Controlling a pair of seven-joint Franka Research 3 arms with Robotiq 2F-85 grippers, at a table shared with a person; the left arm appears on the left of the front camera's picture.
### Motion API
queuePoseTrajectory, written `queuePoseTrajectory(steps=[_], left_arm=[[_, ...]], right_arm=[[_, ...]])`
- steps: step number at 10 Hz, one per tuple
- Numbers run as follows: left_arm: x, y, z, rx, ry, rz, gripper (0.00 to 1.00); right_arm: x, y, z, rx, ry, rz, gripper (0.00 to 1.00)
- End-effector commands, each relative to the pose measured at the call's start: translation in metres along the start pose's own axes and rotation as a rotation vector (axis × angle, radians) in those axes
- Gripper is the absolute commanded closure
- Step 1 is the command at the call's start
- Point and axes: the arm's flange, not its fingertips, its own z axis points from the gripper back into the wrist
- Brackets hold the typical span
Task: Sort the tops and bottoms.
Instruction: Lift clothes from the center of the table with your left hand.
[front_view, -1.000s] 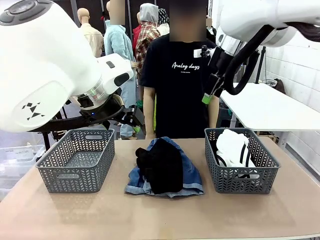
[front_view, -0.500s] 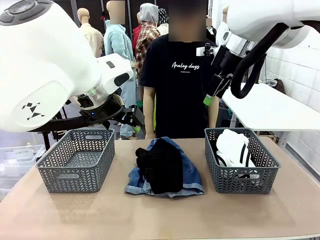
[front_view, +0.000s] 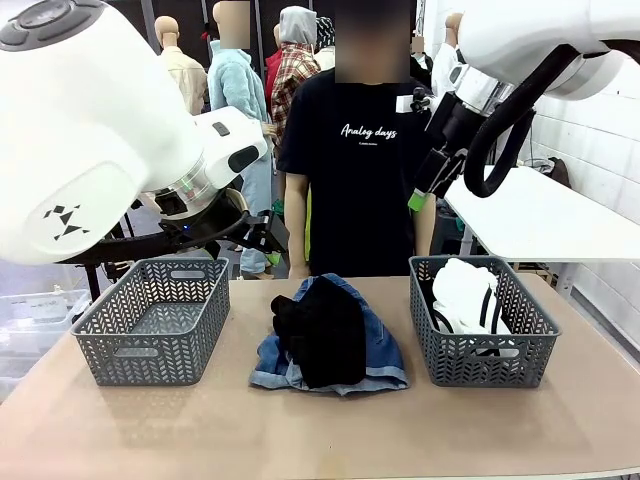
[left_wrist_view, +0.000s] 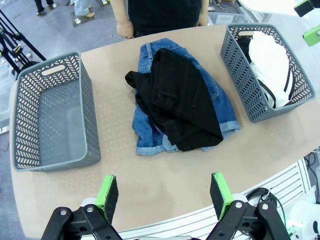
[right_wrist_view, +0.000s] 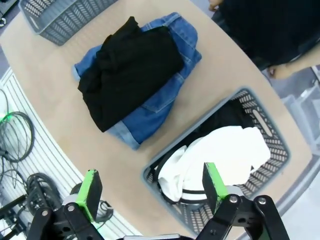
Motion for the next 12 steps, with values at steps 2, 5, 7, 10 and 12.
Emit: queuePoseTrajectory(steps=[2,5,7,10,12], left_arm=[[0.022,0.009,0.009,0.043,-0.058,0.007,0.04],[0.05,0.031,0.01,0.067,-0.055,0.062,0.04],[0.071,0.048,0.001,0.037,-0.033,0.097,0.04],[0.102,0.07,-0.077,-0.019,0.04,0.184,0.04],[0.115,0.074,-0.138,-0.04,0.114,0.227,0.04]], right_arm=[[0.0,0.002,0.0,-0.015,0.01,-0.008,0.0],[0.0,0.002,0.0,-0.015,0.01,-0.008,0.0],[0.0,0.002,0.0,-0.015,0.01,-0.008,0.0],[0.0,0.002,0.0,-0.015,0.01,-0.008,0.0],[0.0,0.002,0.0,-0.015,0.01,-0.008,0.0]])
